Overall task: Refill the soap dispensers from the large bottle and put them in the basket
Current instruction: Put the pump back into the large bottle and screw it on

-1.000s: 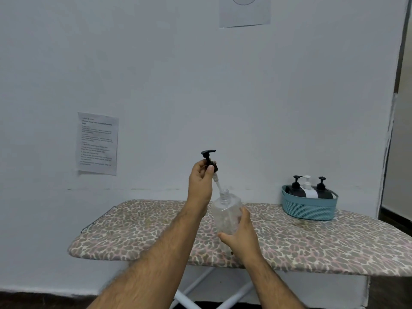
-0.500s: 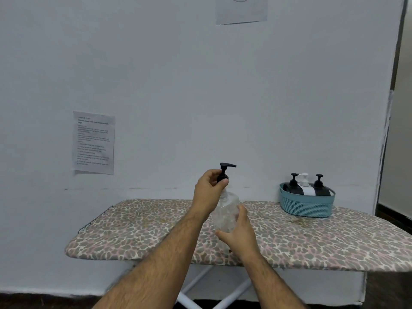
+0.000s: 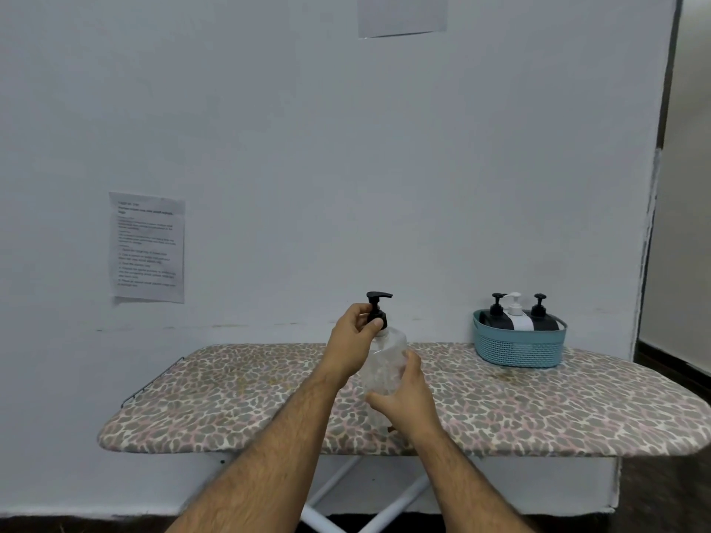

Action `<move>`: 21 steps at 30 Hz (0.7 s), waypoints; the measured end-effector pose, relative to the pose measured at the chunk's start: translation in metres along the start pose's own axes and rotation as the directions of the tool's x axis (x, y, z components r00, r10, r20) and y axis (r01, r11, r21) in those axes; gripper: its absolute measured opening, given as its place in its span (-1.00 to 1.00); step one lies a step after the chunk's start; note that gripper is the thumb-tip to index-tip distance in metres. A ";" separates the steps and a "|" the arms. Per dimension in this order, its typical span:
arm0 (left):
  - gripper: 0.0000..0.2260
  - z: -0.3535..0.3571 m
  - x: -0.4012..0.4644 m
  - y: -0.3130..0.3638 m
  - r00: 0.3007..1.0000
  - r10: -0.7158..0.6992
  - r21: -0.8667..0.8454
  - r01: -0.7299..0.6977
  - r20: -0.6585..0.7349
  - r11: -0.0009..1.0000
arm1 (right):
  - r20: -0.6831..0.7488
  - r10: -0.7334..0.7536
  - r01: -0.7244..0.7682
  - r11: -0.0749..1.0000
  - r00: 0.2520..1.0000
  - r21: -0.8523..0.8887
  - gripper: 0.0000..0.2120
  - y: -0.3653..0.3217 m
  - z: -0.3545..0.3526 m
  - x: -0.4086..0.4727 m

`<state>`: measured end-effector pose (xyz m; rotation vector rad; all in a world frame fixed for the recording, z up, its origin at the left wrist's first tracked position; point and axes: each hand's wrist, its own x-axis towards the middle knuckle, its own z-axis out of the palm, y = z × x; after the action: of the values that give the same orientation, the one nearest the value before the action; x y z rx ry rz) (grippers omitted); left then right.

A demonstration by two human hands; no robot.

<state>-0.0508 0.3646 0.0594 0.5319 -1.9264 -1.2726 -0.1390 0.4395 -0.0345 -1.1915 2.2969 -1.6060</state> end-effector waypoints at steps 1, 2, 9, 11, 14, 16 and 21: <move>-0.85 -0.001 0.001 -0.001 1.000 -0.001 0.008 0.001 0.009 1.000 | 0.008 0.004 -0.004 1.000 1.000 0.012 -0.07 -0.001 0.000 0.001; -0.85 -0.001 0.002 -0.001 1.000 -0.001 0.013 0.001 0.015 1.000 | 0.024 0.020 -0.021 1.000 1.000 0.018 -0.06 -0.002 -0.002 0.001; -0.82 0.009 0.007 -0.001 0.998 0.025 0.058 -0.028 0.061 0.998 | -0.010 -0.062 0.063 0.992 0.998 0.105 -0.26 -0.019 -0.016 0.011; -0.79 0.013 0.011 0.001 0.997 0.041 0.105 -0.048 0.064 0.993 | -0.020 -0.048 0.050 0.991 0.999 0.124 -0.17 -0.024 -0.019 0.017; -0.75 0.017 0.013 0.006 0.996 0.040 0.188 -0.054 0.078 0.981 | -0.004 0.019 -0.019 0.998 1.000 0.062 -0.07 -0.017 -0.018 0.021; -0.72 0.021 0.014 0.009 0.998 0.052 0.190 -0.059 0.046 0.980 | -0.011 0.046 -0.045 0.997 0.999 0.064 -0.05 -0.013 -0.016 0.022; -0.80 0.024 0.025 0.011 0.994 0.073 0.130 -0.062 -0.086 0.990 | -0.006 0.038 -0.037 0.996 0.999 0.076 -0.09 -0.016 -0.017 0.022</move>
<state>-0.0845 0.3665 0.0731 0.5739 -1.9417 -1.0704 -0.1536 0.4357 -0.0067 -1.1212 2.2271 -1.6710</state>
